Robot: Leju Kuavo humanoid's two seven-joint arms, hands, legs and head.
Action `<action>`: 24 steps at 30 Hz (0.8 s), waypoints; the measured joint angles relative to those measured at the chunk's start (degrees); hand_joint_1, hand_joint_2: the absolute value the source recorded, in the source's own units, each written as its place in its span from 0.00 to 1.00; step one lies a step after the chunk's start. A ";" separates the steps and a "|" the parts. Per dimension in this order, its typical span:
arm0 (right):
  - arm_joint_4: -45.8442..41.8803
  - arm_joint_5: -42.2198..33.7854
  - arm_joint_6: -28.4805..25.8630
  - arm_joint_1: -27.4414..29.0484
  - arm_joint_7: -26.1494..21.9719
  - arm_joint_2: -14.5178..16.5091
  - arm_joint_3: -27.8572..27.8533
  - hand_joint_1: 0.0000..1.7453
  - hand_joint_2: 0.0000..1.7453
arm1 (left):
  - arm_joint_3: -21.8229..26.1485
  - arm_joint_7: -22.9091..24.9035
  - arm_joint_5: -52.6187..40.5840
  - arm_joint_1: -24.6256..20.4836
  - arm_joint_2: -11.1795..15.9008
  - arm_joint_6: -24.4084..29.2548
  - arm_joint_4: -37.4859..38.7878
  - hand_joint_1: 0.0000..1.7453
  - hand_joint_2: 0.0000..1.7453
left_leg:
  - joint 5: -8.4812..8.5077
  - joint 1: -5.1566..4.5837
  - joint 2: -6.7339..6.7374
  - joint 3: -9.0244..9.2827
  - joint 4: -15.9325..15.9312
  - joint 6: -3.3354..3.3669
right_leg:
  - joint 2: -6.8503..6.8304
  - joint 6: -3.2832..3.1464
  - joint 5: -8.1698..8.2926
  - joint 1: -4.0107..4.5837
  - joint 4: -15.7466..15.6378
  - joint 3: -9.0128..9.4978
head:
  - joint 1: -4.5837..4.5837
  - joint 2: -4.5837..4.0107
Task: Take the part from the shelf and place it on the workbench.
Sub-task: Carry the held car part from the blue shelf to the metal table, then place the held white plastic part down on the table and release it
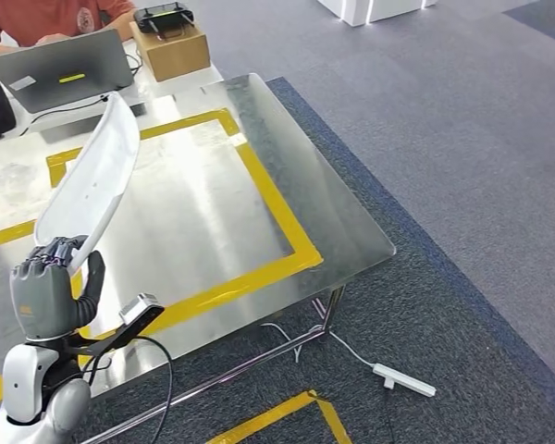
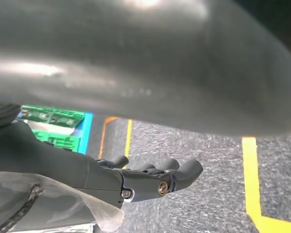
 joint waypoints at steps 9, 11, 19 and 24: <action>0.00 0.01 -0.01 0.23 -0.33 0.00 0.05 0.00 0.00 | 0.01 0.17 -0.27 -0.25 0.11 0.00 0.18 1.00 1.00 | 0.36 0.60 -6.16 0.20 -0.35 1.46 | 6.48 1.11 -4.72 -0.56 14.63 -8.06 | 0.69 0.00; 0.00 0.02 -0.01 0.22 -0.33 0.00 0.05 0.00 0.00 | 0.02 0.22 -0.28 -0.27 0.11 0.00 0.19 1.00 1.00 | 0.26 0.58 -7.63 0.25 -0.20 1.21 | 8.46 0.84 -0.38 -0.76 6.52 -4.75 | 0.69 0.00; 0.02 0.02 -0.10 0.15 -0.46 0.07 0.05 0.00 0.00 | 0.04 0.52 -0.52 -0.13 0.26 -0.02 0.19 1.00 1.00 | -2.58 0.75 -6.55 -3.11 5.20 -1.33 | 7.36 -1.17 1.04 -1.06 0.24 -1.34 | 0.20 0.00; 0.02 0.00 -0.09 0.33 -0.50 0.07 0.05 0.00 0.00 | 0.04 0.78 -0.88 0.09 0.38 -0.13 0.20 1.00 1.00 | -5.04 0.99 -3.46 -7.41 14.66 -1.96 | 3.49 -1.56 0.47 -0.87 0.26 -0.92 | -0.03 0.00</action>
